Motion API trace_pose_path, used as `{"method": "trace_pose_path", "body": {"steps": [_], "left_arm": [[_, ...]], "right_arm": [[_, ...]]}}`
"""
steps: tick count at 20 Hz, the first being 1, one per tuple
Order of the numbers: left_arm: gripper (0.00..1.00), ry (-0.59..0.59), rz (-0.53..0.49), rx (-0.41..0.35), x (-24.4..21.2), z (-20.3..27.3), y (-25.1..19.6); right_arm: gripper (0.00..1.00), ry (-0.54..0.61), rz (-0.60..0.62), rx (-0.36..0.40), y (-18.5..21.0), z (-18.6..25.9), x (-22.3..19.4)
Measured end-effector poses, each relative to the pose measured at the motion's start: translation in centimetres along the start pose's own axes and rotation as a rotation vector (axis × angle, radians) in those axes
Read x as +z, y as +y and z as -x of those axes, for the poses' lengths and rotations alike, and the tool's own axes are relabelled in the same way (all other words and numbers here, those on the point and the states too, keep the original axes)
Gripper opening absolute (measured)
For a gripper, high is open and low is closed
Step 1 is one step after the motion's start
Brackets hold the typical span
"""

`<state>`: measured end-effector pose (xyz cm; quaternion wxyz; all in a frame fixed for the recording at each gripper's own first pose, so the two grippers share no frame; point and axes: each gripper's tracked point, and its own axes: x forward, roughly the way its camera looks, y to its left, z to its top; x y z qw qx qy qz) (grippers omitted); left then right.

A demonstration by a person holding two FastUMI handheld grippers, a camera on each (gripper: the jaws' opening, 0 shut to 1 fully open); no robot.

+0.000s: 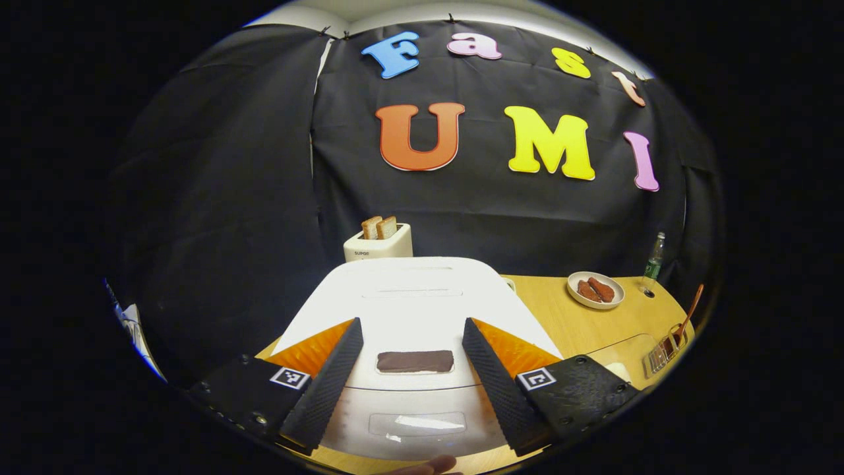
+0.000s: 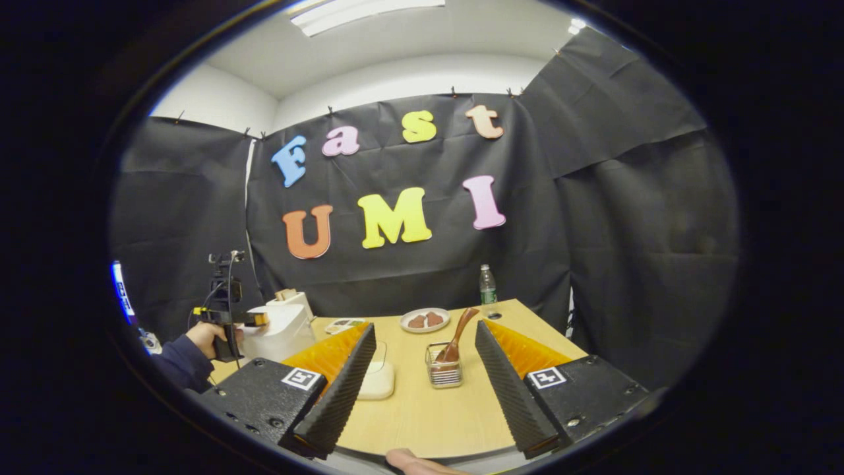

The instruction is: Close the left gripper, press the button to open the rice cooker; take a wooden spoon from the chopstick holder with the right hand, scoop a spoonful of rice and pour it into the rice cooker, then put the wooden spoon back into the chopstick holder.

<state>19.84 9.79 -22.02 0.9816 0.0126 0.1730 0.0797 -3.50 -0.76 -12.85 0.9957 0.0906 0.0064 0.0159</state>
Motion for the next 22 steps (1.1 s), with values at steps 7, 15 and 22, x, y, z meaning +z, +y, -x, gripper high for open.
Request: {"method": "trace_pose_path", "body": {"steps": [7, 15, 22], "left_arm": [[0.95, -0.136, -0.059, 0.004, 1.6, 4.1, 0.3], [0.95, -0.205, 0.001, -0.092, 4.8, 12.0, -1.7], [0.96, -0.222, -0.004, -0.132, 5.7, 18.6, -2.6]], "right_arm": [[0.96, -0.001, 0.000, -0.012, -0.5, 0.0, 0.3], [0.99, 0.008, 0.002, -0.047, -0.6, -0.4, 0.6], [0.98, -0.030, 0.003, -0.062, -0.2, -0.4, 1.5]]}}
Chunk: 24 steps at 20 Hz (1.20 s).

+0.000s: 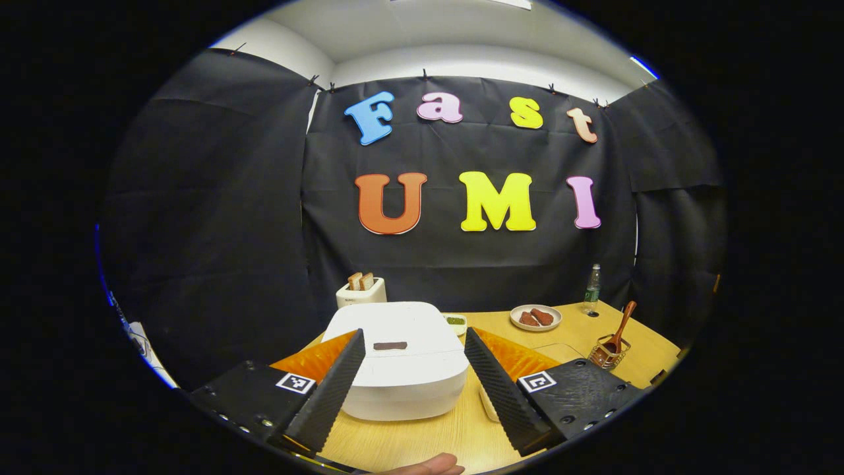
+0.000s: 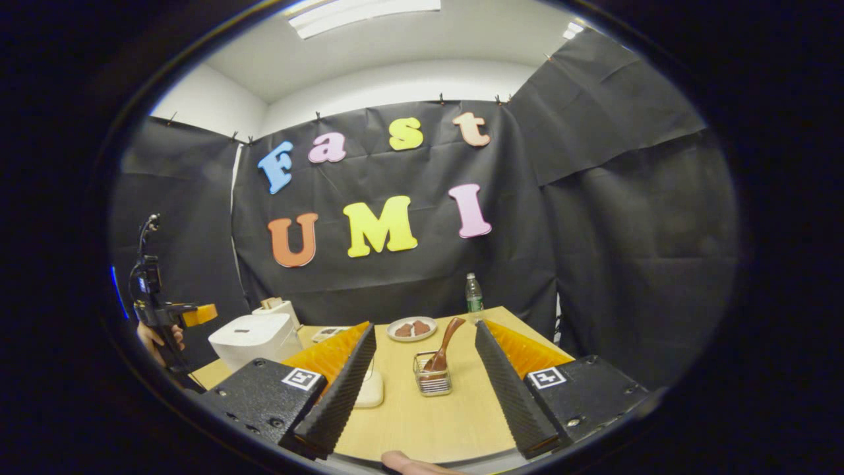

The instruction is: Close the left gripper, press the button to open the rice cooker; take a wooden spoon from the chopstick holder with the right hand, scoop a spoonful of rice and pour it into the rice cooker, then put the wooden spoon back into the chopstick holder.

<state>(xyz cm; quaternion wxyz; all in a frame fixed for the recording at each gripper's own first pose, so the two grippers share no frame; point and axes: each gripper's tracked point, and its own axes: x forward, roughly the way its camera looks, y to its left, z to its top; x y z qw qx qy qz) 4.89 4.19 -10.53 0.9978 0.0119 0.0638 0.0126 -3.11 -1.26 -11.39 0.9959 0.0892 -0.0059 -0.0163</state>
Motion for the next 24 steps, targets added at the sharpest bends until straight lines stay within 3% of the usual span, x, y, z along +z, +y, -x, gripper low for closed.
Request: {"method": "trace_pose_path", "body": {"steps": [14, 24], "left_arm": [[0.95, -0.099, 0.063, -0.006, 3.5, 11.6, -2.4], [0.95, -0.126, 0.004, -0.006, 3.8, 13.7, -3.4]], "right_arm": [[0.99, 0.009, 0.072, 0.053, 2.8, 0.1, 1.0], [0.98, -0.017, 0.147, 0.084, 4.6, 0.7, 2.1]]}}
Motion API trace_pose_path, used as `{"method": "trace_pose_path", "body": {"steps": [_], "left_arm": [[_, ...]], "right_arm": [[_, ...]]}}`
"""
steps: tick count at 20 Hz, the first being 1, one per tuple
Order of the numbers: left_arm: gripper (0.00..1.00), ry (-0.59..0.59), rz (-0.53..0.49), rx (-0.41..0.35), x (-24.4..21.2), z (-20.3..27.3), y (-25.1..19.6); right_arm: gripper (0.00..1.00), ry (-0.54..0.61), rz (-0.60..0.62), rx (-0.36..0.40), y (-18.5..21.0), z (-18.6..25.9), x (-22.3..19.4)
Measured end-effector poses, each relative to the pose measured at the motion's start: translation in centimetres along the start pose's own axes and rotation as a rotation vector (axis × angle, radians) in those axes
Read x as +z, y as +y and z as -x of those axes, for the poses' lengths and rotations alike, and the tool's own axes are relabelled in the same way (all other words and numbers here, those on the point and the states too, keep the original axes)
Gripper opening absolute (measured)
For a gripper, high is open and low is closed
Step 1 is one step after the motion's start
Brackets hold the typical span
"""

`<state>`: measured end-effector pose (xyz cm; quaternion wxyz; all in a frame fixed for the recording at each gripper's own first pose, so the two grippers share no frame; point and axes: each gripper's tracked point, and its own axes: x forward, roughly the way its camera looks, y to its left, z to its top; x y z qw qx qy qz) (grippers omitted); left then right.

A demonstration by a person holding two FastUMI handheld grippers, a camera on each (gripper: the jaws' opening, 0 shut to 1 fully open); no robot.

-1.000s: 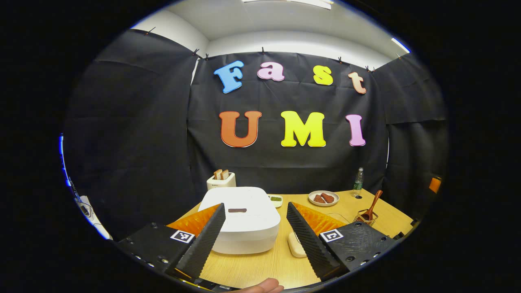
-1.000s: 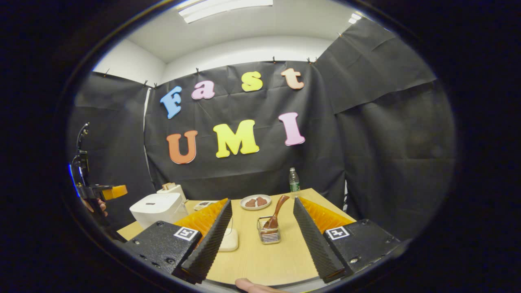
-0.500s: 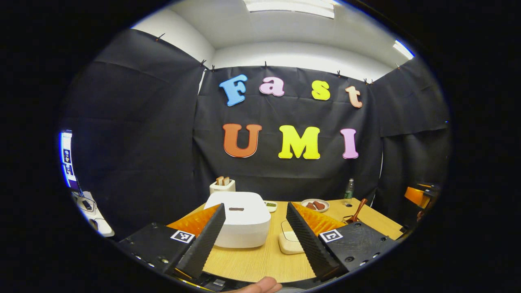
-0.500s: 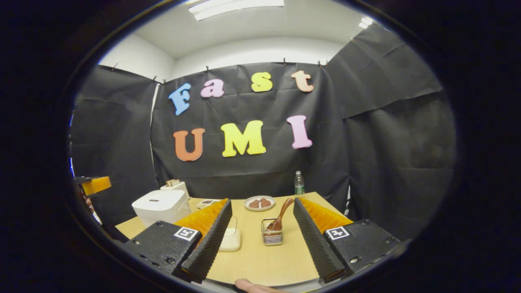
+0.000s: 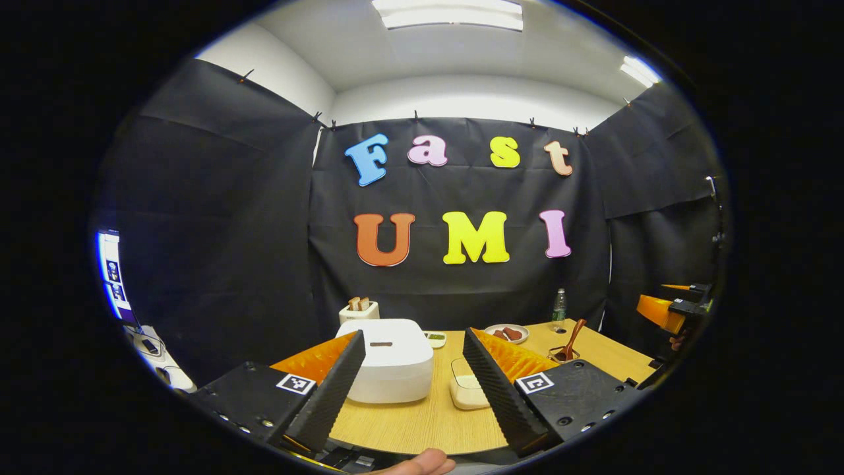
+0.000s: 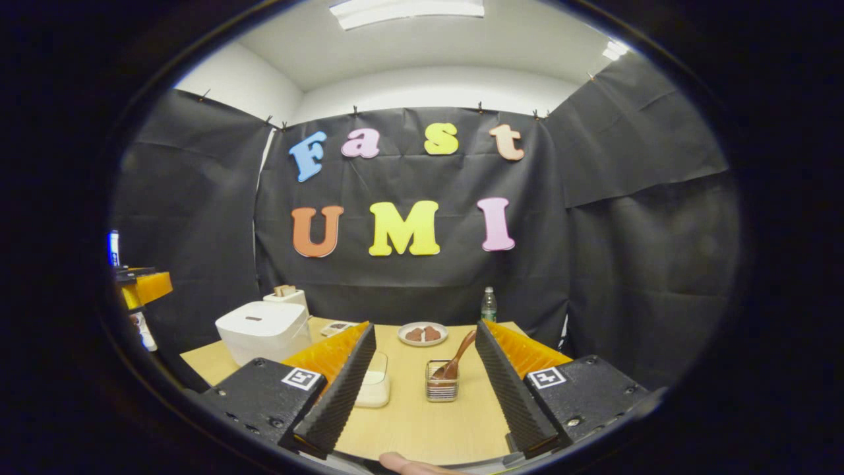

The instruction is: Close the left gripper, press the button to open the rice cooker; take a wooden spoon from the chopstick holder with the right hand, scoop a spoonful of rice and pour it into the rice cooker, then put the wooden spoon back into the chopstick holder.

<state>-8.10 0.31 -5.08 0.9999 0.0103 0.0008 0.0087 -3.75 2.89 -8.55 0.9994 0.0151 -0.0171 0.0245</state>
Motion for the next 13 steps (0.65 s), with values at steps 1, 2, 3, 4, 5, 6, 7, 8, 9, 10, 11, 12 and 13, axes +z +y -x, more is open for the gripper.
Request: {"method": "trace_pose_path", "body": {"steps": [1, 2, 3, 4, 5, 6, 7, 8, 9, 10, 11, 12, 13], "left_arm": [[0.95, 0.003, 0.002, 0.007, 0.1, 0.1, 0.2], [0.95, 0.004, 0.001, 0.012, 0.1, 0.0, 0.3], [0.95, 0.005, -0.001, 0.017, 0.1, 0.0, 0.4], [0.95, 0.007, -0.005, 0.015, 0.1, 0.0, 0.2], [0.95, 0.009, -0.009, 0.012, 0.0, 0.0, 0.0], [0.95, 0.010, -0.013, 0.011, 0.0, 0.0, -0.2], [0.95, 0.010, -0.017, 0.009, 0.0, -0.2, -0.3], [0.95, 0.011, -0.021, 0.004, -0.1, -0.3, -0.5], [0.95, 0.012, -0.025, -0.001, -0.2, -0.1, -0.8], [0.95, 0.013, -0.031, -0.002, -0.2, 0.0, -0.9], [0.95, 0.013, -0.040, -0.003, -0.3, -0.2, -0.9], [0.95, 0.011, -0.048, -0.004, -0.3, -0.1, -1.0], [0.95, 0.009, -0.055, -0.001, -0.2, -0.1, -1.0]], "right_arm": [[1.00, -0.004, 0.007, 0.006, 0.2, -0.1, 0.2], [1.00, -0.005, 0.015, 0.011, 0.3, -0.2, 0.1], [0.98, 0.001, 0.020, 0.011, 0.2, -0.3, -0.1], [0.98, 0.010, 0.023, 0.011, 0.1, -0.4, -0.5], [0.98, 0.018, 0.021, 0.010, 0.1, -0.6, -0.7], [0.96, 0.027, 0.016, 0.010, 0.0, -0.8, -1.0], [0.98, 0.032, 0.010, 0.010, -0.1, -0.9, -1.1], [0.99, 0.034, 0.007, 0.009, -0.2, -0.9, -1.3], [0.99, 0.036, 0.005, 0.007, -0.3, -1.0, -1.3], [0.99, 0.036, 0.001, 0.004, -0.5, -1.1, -1.4], [0.99, 0.037, -0.002, 0.003, -0.6, -1.2, -1.5], [0.98, 0.036, -0.004, 0.003, -0.6, -1.2, -1.5], [0.98, 0.035, -0.007, 0.005, -0.6, -1.1, -1.5]]}}
